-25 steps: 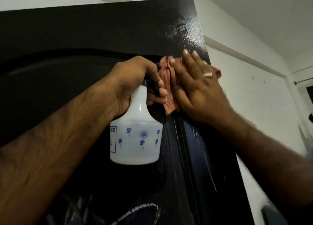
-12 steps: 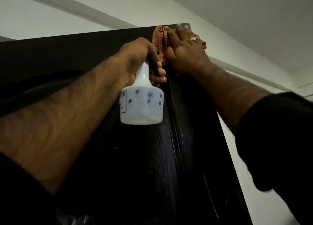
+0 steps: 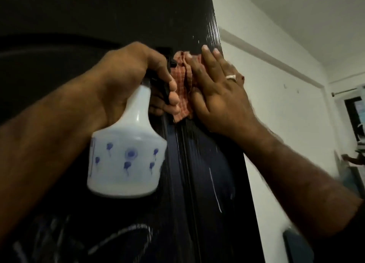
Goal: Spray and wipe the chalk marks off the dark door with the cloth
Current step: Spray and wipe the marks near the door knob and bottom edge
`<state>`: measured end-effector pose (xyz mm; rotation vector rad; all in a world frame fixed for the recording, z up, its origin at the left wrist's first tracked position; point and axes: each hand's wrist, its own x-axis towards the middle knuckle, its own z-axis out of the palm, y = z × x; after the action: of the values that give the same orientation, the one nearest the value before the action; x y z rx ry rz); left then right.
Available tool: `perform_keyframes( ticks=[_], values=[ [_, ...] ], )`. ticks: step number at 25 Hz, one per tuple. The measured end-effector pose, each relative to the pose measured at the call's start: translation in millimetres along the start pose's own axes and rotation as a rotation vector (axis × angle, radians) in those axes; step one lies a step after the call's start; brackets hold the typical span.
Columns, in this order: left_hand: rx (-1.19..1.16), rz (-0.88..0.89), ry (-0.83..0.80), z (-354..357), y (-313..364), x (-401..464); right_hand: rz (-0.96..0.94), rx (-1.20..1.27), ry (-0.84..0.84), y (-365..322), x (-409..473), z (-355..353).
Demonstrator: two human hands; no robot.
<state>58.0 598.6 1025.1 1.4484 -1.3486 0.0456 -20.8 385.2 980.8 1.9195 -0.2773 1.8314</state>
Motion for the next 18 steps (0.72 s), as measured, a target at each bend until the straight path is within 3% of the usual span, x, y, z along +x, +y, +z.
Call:
perform_keyframes(
  ticks=[5,9,12,16,18],
  values=[
    [-0.054,-0.109,-0.077,44.5,-86.0,-70.5,0.145,0.135,-0.062,-31.1,-180.2,-14.4],
    [-0.069,-0.136,-0.076,58.4,-118.1,-93.2,0.060,0.089,-0.188,-74.8,-273.4,-16.4],
    [-0.057,-0.141,-0.060,62.5,-121.6,-92.2,0.007,0.077,-0.141,-60.1,-222.0,-15.2],
    [-0.129,-0.182,0.013,66.6,-122.1,-84.1,0.158,0.032,-0.016,-42.4,-107.3,-0.5],
    [-0.142,-0.172,0.034,67.4,-126.5,-86.8,0.154,0.004,-0.018,-42.6,-102.4,4.1]
  ],
)
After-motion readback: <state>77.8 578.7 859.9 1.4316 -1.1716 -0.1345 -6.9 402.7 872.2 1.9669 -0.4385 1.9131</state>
